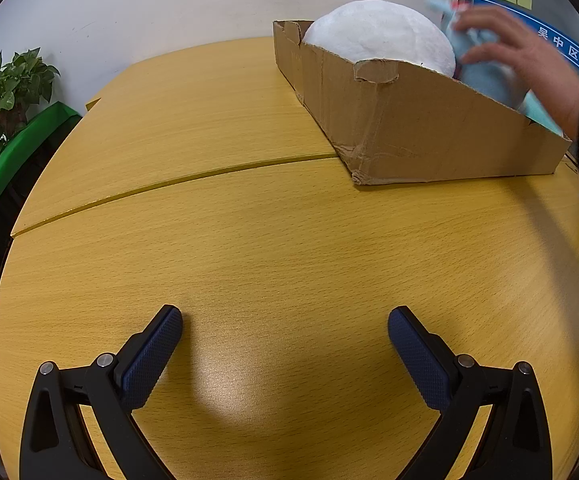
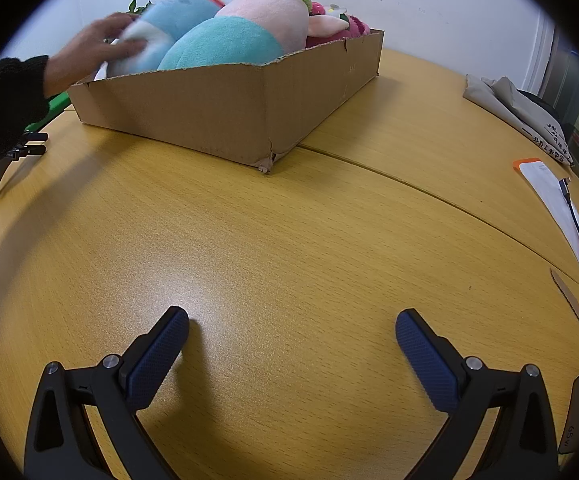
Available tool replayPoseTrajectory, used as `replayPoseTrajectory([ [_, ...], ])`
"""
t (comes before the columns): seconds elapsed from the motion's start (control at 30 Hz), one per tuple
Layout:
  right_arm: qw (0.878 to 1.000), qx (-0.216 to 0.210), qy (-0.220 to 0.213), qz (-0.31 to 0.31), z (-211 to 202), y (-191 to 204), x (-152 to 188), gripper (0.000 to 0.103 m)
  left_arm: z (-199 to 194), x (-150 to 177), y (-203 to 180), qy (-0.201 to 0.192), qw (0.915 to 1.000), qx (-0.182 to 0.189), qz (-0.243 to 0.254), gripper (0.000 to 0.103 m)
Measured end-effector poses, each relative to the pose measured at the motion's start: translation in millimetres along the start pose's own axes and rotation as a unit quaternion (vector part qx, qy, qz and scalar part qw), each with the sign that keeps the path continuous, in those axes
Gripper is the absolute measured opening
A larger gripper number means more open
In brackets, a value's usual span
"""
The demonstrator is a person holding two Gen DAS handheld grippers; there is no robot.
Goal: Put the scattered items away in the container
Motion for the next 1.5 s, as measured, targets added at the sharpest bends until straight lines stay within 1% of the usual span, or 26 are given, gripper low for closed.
replayPoseTrajectory([
  [1.5, 1.000, 0.000, 0.000, 0.000, 0.1, 0.4, 0.9, 0.103, -1.5, -1.3, 1.1, 0.000, 1.0000, 0.000, 0.000, 0.103],
])
Point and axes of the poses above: each gripper's, at about its wrist camera, not at the fingertips, and z roughly the way its jaws point, y to its left, x to its underside, the point moved 3 cm from there along z, roughly the way its jaws point, and after that the axes turned 6 degrees about z, right-handed, at the moved point
